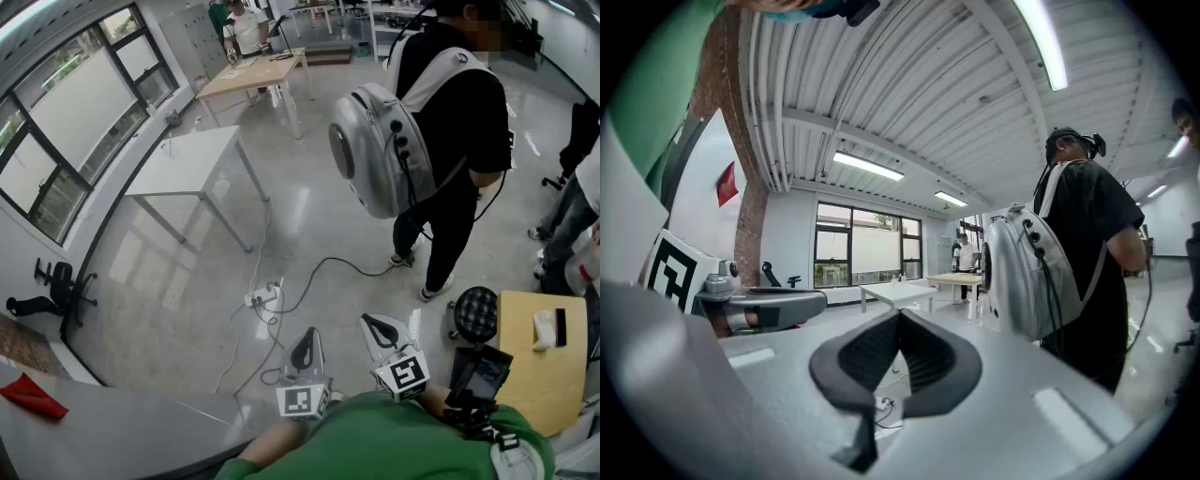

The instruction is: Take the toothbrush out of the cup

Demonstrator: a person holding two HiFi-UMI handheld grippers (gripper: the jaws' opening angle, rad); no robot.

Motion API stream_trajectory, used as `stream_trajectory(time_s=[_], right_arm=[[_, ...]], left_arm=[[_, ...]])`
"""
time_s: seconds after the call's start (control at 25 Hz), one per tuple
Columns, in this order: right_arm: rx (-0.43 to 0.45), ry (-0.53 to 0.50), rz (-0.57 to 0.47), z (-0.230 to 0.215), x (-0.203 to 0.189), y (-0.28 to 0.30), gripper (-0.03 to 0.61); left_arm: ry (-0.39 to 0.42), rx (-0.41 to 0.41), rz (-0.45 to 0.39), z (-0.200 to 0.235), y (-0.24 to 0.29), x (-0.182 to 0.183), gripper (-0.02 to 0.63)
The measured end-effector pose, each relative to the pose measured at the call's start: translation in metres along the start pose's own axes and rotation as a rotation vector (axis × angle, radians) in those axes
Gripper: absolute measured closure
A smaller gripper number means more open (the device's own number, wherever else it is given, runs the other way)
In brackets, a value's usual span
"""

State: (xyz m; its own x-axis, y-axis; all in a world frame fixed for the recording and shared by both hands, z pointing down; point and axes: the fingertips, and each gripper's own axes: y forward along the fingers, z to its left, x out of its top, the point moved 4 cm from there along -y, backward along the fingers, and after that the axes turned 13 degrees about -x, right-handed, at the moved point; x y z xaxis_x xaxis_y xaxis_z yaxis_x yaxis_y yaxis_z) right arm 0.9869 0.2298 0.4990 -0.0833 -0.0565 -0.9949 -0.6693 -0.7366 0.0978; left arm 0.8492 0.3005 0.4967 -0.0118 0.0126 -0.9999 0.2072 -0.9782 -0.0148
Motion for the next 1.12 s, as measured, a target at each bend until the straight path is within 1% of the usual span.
stream_trajectory(time_s=[0.12, 0.28, 0.56, 0.76, 0.88, 1.12], right_arm=[[0.008, 0.006, 0.016, 0.003, 0.003, -0.001, 0.575], [0.021, 0.030, -0.002, 0.004, 0.006, -0.002, 0.576], [0.065, 0.050, -0.015, 0.018, 0.009, 0.003, 0.575], [0.109, 0.046, -0.014, 0.043, 0.007, 0.019, 0.575], [0.145, 0.041, -0.014, 0.061, 0.012, 0.033, 0.575], [0.237, 0.025, -0.018, 0.117, 0.014, 0.057, 0.575]], left_arm=[[0.001, 0.002, -0.001, 0.001, -0.002, 0.000, 0.606], [0.003, 0.011, -0.001, 0.001, -0.005, 0.002, 0.606], [0.000, 0.058, 0.006, 0.012, -0.019, 0.002, 0.606], [-0.003, 0.111, 0.004, 0.035, -0.036, -0.002, 0.606], [-0.003, 0.151, -0.003, 0.052, -0.046, 0.001, 0.606], [-0.011, 0.260, -0.026, 0.094, -0.084, -0.001, 0.606]])
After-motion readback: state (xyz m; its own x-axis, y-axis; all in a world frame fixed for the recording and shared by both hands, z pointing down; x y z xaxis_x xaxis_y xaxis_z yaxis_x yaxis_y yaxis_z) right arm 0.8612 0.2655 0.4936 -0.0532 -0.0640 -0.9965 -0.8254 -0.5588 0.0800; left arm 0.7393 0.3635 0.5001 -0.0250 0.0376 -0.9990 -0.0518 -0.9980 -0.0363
